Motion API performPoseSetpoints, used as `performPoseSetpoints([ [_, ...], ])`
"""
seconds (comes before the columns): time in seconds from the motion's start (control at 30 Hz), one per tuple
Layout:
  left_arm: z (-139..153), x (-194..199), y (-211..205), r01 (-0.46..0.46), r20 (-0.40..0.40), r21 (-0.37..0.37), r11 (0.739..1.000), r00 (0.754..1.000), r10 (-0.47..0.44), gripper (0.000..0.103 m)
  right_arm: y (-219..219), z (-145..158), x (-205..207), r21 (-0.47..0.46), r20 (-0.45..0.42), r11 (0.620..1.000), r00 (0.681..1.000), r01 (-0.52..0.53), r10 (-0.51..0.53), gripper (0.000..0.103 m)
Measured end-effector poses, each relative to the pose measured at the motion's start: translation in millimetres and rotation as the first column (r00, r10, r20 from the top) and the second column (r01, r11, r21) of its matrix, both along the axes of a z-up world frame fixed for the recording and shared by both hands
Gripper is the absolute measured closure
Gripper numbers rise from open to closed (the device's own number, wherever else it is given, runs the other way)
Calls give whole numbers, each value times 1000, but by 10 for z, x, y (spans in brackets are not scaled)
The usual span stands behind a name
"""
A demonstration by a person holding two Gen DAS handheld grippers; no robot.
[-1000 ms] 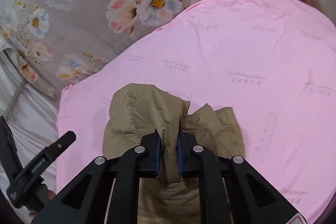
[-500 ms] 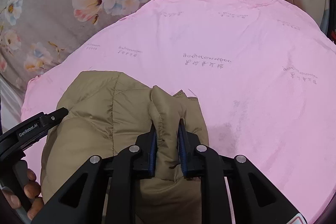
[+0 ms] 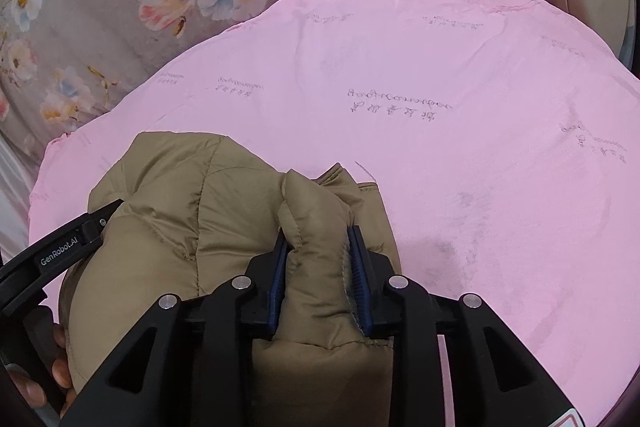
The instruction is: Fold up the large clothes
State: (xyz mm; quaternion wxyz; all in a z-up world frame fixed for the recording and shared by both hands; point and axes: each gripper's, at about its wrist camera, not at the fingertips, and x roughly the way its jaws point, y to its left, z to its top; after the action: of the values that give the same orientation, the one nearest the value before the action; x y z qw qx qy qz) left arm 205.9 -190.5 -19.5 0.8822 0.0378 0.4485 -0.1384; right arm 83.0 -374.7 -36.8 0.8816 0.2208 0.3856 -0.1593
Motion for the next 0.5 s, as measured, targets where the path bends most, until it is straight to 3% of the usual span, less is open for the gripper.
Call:
performPoseSetpoints([
  [0.3,-65,-5,-41,-19,51,5,1000,999,19,26,-58,-82,-25,24,45,1000,999,2,-3,76],
  [0.5,-62,-15,-48,-27,65,10,1000,998,26,25,-138,-110,-52,93,81,996,997,-5,-2,74],
])
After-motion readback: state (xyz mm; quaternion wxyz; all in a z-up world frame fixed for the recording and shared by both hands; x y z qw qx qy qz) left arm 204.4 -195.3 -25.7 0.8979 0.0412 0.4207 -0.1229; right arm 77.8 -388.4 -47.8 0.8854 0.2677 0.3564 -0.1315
